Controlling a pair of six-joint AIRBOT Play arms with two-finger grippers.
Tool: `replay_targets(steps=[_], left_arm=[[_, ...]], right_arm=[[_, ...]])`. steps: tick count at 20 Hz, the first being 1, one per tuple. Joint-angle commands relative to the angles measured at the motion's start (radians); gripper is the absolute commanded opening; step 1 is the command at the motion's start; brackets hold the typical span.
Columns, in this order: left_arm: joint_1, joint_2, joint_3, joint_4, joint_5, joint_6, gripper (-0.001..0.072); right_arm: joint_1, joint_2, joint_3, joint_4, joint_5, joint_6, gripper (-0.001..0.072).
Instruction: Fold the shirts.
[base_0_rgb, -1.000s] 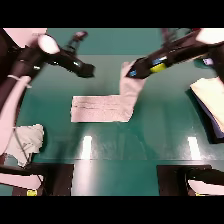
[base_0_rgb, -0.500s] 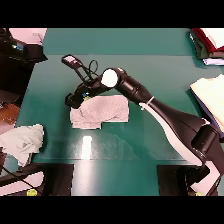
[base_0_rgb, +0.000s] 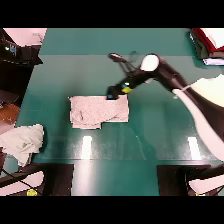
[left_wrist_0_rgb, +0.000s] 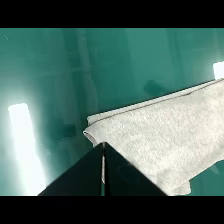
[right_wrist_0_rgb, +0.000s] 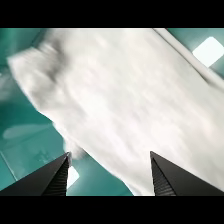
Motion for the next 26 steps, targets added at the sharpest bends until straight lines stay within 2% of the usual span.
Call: replay_targets(steps=[1, 2, 3, 4, 9, 15, 17, 18, 19, 20, 21, 24, 26], left_arm=[[0.001, 0.001, 0.001, -0.008, -0.006, 0.001, 0.0024], [0.001, 0.001, 0.001, -0.009, -0.005, 0.001, 0.0024], [0.001, 0.001, 0.001, -0.01, -0.002, 0.001, 0.0024], [0.001, 0.001, -0.001, -0.015, 0.004, 0.001, 0.0024], [0.001, 0.0, -0.011, -0.059, 0.027, 0.002, 0.0024], [0.001, 0.0, -0.011, -0.059, 0.026, 0.002, 0.0024], [0.001, 0.0, -0.011, -0.059, 0.024, 0.002, 0.0023], [0.001, 0.0, -0.011, -0.059, 0.021, 0.002, 0.0024], [0.001, 0.0, -0.011, -0.059, 0.018, 0.002, 0.0024], [0.001, 0.0, -0.011, -0.061, 0.016, 0.002, 0.0024], [0.001, 0.0, -0.011, -0.063, 0.012, 0.002, 0.0024], [0.0, 0.0, -0.011, -0.104, 0.008, 0.002, 0.0024], [0.0, 0.0, -0.011, -0.154, 0.003, 0.002, 0.0024]], right_arm=[[-0.174, 0.131, -0.3, 0.008, -0.05, 0.06, 0.057], [-0.213, 0.156, -0.379, 0.026, -0.093, 0.08, 0.0591], [-0.247, 0.171, -0.444, 0.064, -0.131, 0.082, 0.0675], [-0.276, 0.176, -0.502, 0.121, -0.168, 0.081, 0.0711], [-0.269, 0.098, -0.589, 0.343, -0.242, -0.016, 0.0696], [-0.105, -0.089, -0.394, 0.467, -0.245, -0.04, 0.0672], [-0.057, -0.133, -0.322, 0.466, -0.244, -0.042, 0.0443], [-0.04, -0.149, -0.291, 0.465, -0.243, -0.052, 0.0396], [-0.025, -0.161, -0.262, 0.464, -0.243, -0.065, 0.0304], [-0.017, -0.163, -0.242, 0.454, -0.244, -0.074, 0.0145], [-0.013, -0.163, -0.222, 0.441, -0.243, -0.077, 0.0024], [-0.047, -0.132, -0.156, 0.348, -0.22, -0.072, 0.0012], [-0.115, -0.067, -0.125, 0.259, -0.22, -0.028, 0.0012]])
